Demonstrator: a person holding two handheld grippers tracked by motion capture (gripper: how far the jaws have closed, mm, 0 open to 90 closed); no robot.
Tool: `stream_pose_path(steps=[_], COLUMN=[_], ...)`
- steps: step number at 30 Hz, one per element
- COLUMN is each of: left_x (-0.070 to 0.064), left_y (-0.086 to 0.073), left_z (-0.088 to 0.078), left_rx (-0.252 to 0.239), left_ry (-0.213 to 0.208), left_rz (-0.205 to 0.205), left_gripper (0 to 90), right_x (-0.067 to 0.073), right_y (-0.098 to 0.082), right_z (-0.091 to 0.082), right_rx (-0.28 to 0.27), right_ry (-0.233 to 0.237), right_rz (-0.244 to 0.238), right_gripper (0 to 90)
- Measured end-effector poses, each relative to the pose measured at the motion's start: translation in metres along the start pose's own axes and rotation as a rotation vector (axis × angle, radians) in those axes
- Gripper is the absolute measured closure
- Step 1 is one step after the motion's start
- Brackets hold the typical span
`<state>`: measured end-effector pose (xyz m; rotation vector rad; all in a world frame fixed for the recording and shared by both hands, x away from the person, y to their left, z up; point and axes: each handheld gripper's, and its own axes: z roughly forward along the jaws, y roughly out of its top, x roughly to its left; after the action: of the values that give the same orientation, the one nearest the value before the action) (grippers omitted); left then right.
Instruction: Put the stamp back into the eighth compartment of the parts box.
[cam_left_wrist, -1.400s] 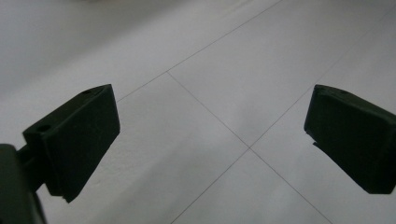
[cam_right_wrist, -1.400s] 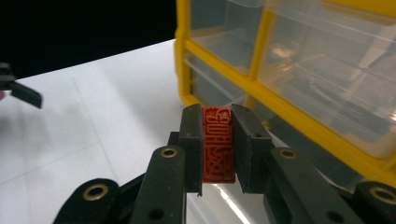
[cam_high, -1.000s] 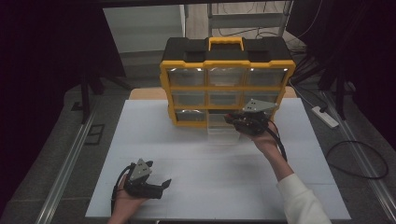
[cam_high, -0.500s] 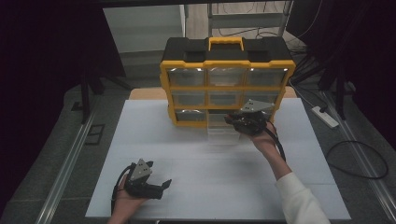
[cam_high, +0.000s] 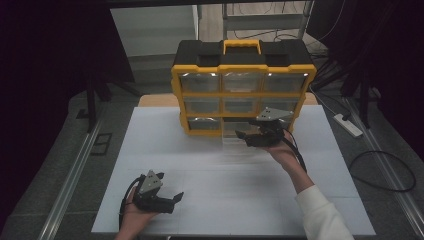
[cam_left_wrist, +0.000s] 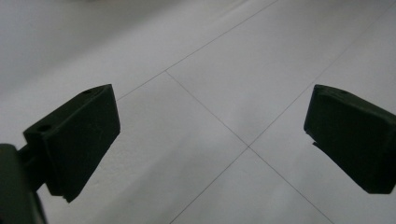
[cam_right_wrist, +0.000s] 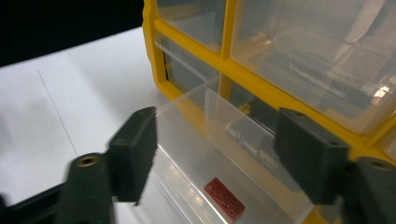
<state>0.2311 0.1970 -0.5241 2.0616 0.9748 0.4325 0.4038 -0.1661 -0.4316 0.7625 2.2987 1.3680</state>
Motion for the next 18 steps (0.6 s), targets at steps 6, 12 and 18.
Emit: stream_pose_path(steps=[6,12,18], left_x=[0.0001,0.0003,0.0003], left_y=[0.0000,-0.0004,-0.0004], left_z=[-0.0001,-0.0002,-0.0004], left_rx=[0.000,-0.003,-0.005], left_ry=[0.000,0.002,0.001], left_rz=[0.000,-0.003,-0.003], left_gripper=[3.6,3.6,3.6], right_x=[0.0025,0.0033,0.0036], right_y=[0.0023,0.0031,0.0029], right_z=[-0.0034,-0.0060,-0.0070], right_rx=[-0.022,-0.044,-0.047], right_ry=[0.006,0.013,0.008], right_rz=[0.009,0.011,0.007], right_gripper=[24.3,22.9,22.5])
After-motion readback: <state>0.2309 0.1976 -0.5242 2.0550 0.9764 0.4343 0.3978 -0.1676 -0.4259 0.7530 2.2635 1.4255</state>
